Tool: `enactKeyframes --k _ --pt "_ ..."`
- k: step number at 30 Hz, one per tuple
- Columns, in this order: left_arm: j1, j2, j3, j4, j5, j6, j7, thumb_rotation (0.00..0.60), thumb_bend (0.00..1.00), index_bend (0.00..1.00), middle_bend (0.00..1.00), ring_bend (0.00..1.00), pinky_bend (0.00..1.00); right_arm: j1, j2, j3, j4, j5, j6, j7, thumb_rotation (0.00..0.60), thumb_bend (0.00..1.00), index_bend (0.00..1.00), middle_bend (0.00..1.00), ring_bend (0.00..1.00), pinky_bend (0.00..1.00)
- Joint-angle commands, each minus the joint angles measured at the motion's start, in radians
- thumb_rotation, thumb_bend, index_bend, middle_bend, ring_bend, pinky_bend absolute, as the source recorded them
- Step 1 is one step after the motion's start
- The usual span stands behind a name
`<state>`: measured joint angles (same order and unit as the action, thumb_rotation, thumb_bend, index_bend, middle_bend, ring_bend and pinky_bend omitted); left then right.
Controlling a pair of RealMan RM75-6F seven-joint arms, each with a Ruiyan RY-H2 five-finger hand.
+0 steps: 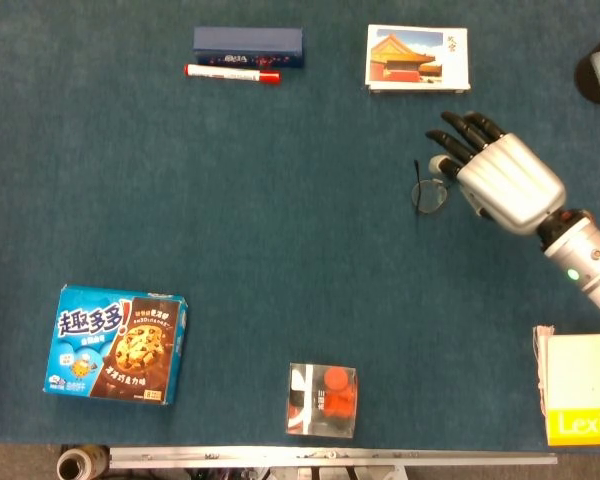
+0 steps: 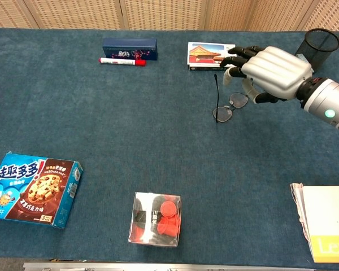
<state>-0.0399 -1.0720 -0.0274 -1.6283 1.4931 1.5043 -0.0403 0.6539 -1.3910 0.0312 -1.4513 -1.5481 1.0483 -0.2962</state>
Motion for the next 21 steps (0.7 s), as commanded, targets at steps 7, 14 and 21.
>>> enactKeyframes --k 7,14,21 --pt "0.000 0.000 -0.001 0.001 -0.001 0.000 -0.004 0.600 0.05 0.53 0.46 0.34 0.49 -0.005 0.026 0.034 -0.055 -0.026 0.056 0.007 0.600 0.65 0.36 0.17 0.01 0.16" --pt "0.000 0.002 -0.002 0.002 -0.002 0.000 -0.010 0.600 0.05 0.53 0.46 0.34 0.49 0.002 0.031 0.064 -0.053 -0.054 0.104 -0.001 0.600 0.50 0.36 0.18 0.01 0.16" --pt "0.001 0.002 -0.003 0.002 -0.004 0.002 -0.011 0.600 0.05 0.53 0.46 0.34 0.49 0.020 0.057 0.073 0.015 -0.096 0.118 -0.021 0.600 0.41 0.36 0.18 0.01 0.16"
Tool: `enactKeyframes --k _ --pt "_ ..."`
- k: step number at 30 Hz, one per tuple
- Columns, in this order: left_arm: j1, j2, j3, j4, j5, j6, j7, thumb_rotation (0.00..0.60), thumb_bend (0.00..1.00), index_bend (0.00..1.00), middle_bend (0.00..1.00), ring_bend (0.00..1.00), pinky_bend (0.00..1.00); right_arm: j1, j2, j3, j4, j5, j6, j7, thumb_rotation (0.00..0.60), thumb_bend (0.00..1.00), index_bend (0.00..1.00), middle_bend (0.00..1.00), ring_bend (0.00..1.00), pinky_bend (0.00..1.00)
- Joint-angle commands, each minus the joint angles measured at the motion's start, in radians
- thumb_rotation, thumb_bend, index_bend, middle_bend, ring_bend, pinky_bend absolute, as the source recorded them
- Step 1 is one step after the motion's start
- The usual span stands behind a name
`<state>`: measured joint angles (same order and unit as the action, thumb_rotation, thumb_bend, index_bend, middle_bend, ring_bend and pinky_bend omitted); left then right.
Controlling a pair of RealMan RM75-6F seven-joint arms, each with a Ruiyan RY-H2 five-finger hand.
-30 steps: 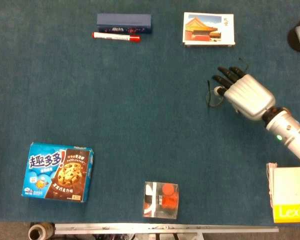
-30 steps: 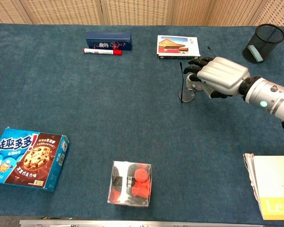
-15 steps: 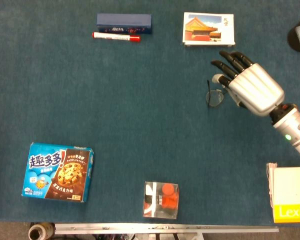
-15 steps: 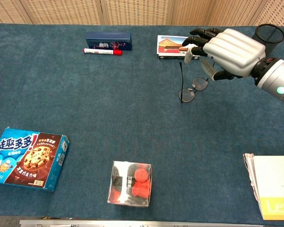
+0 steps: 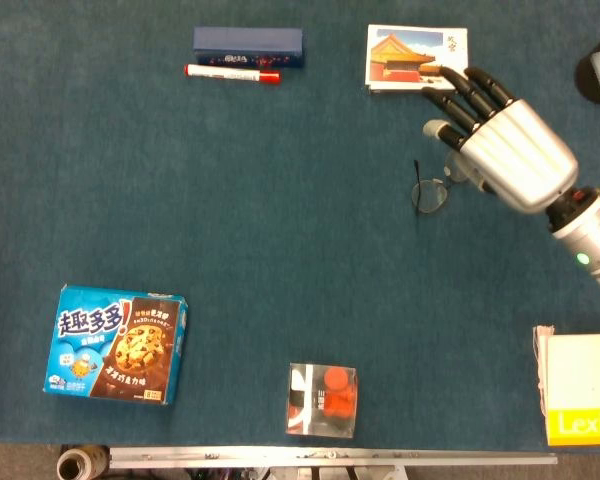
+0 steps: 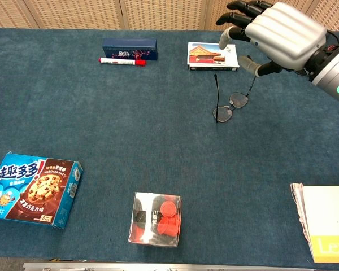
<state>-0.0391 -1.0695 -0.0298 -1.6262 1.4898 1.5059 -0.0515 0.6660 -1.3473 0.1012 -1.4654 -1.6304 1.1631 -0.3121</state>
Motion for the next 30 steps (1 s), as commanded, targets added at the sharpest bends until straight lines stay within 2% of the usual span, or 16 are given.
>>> enactKeyframes --k 1,5,13,30 --pt "0.000 -0.001 -0.001 0.000 0.000 0.000 0.001 0.600 0.05 0.53 0.46 0.34 0.49 0.010 0.018 0.004 0.039 -0.016 0.003 -0.006 0.600 0.40 0.36 0.18 0.01 0.16" --pt "-0.001 -0.003 0.000 0.000 -0.002 -0.003 0.008 0.600 0.05 0.53 0.46 0.34 0.49 0.013 0.044 0.012 0.069 -0.026 0.016 -0.006 0.600 0.34 0.36 0.18 0.01 0.16" --pt "-0.003 -0.007 0.001 -0.001 -0.002 -0.007 0.021 0.600 0.05 0.53 0.46 0.34 0.49 0.009 0.052 0.029 0.148 -0.055 0.090 0.031 0.600 0.30 0.36 0.18 0.01 0.16" --pt "-0.002 -0.005 0.000 -0.002 -0.004 -0.004 0.015 0.600 0.05 0.53 0.47 0.34 0.49 0.013 -0.049 0.005 0.316 -0.032 0.075 0.095 0.600 0.30 0.36 0.18 0.01 0.16"
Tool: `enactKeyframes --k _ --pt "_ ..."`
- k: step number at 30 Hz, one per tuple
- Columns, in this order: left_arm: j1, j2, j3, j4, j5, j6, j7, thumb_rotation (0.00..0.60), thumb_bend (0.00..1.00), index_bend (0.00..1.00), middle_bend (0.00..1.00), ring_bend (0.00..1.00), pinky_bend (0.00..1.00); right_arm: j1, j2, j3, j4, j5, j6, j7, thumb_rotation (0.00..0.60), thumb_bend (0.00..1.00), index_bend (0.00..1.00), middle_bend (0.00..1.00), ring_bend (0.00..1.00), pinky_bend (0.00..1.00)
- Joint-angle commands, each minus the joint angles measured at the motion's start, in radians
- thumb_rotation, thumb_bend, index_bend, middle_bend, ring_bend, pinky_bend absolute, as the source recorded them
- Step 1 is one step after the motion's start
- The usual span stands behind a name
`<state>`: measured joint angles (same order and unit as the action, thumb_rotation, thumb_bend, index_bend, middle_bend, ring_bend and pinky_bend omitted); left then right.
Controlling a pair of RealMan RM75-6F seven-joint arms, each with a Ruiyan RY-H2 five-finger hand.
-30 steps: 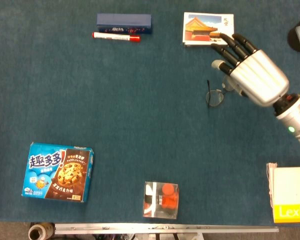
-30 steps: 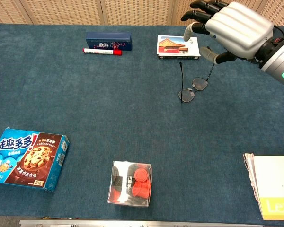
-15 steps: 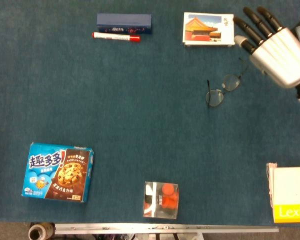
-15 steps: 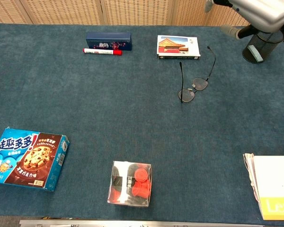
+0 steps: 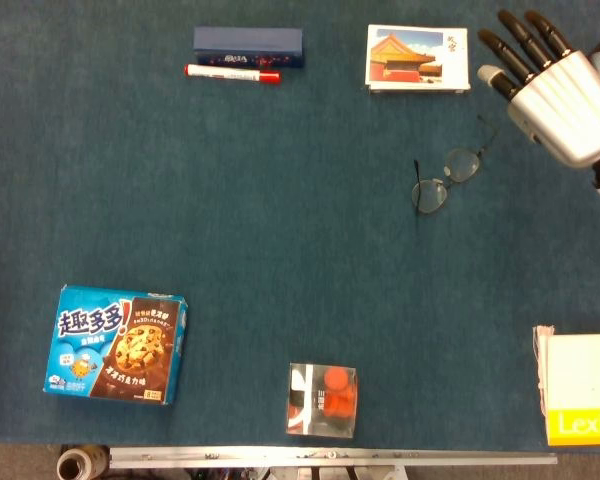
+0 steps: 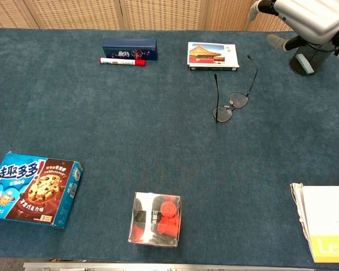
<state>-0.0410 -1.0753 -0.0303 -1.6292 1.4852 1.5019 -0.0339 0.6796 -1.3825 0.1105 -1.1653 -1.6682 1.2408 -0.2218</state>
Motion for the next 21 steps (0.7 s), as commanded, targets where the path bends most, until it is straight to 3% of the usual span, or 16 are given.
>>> enactKeyframes --k 1,21 --pt "0.000 0.002 0.001 0.001 0.001 -0.001 -0.003 0.600 0.05 0.53 0.46 0.34 0.49 -0.002 -0.020 -0.004 0.024 0.009 -0.004 0.006 0.600 0.30 0.36 0.18 0.01 0.16" --pt "0.001 0.005 0.000 0.002 -0.001 0.000 -0.016 0.600 0.05 0.53 0.47 0.34 0.49 0.010 -0.128 -0.015 0.163 0.048 -0.039 0.046 0.600 0.29 0.35 0.18 0.01 0.16"
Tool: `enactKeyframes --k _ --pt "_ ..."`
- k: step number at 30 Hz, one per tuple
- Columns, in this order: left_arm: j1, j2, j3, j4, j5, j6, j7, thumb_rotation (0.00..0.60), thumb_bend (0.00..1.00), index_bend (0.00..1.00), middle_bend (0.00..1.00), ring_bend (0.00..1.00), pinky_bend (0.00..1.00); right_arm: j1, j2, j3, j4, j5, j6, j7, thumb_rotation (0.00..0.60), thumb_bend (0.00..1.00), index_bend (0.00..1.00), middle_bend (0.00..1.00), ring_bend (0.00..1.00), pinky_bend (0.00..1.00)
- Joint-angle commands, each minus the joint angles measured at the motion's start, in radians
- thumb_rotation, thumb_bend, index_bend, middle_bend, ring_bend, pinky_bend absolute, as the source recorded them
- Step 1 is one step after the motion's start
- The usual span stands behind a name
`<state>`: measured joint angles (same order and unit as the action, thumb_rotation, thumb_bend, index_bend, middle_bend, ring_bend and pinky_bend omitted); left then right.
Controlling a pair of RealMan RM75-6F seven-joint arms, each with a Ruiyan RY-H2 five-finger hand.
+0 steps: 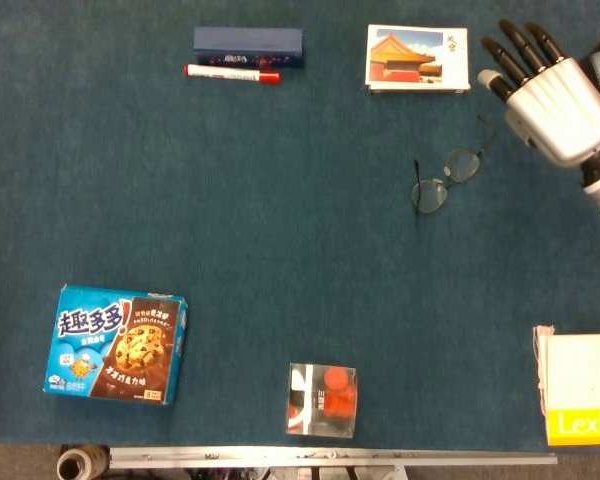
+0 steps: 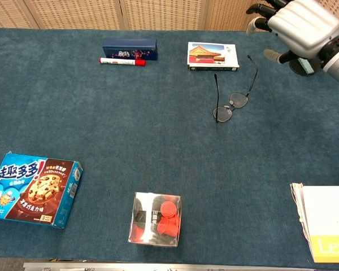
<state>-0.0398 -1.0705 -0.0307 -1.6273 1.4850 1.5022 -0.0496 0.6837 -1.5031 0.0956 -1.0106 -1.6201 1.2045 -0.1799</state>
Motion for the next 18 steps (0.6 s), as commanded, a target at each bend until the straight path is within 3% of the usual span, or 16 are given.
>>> enactKeyframes --k 1,18 --pt "0.001 0.001 0.000 0.000 -0.002 -0.001 -0.001 0.600 0.05 0.53 0.47 0.34 0.49 0.009 -0.012 0.001 0.011 -0.001 -0.003 0.005 0.600 0.29 0.35 0.18 0.01 0.16" --pt "0.005 0.005 0.000 0.001 -0.003 0.004 -0.011 0.600 0.05 0.53 0.47 0.34 0.49 0.040 -0.081 0.007 0.102 0.019 -0.024 0.039 0.600 0.29 0.35 0.18 0.01 0.16"
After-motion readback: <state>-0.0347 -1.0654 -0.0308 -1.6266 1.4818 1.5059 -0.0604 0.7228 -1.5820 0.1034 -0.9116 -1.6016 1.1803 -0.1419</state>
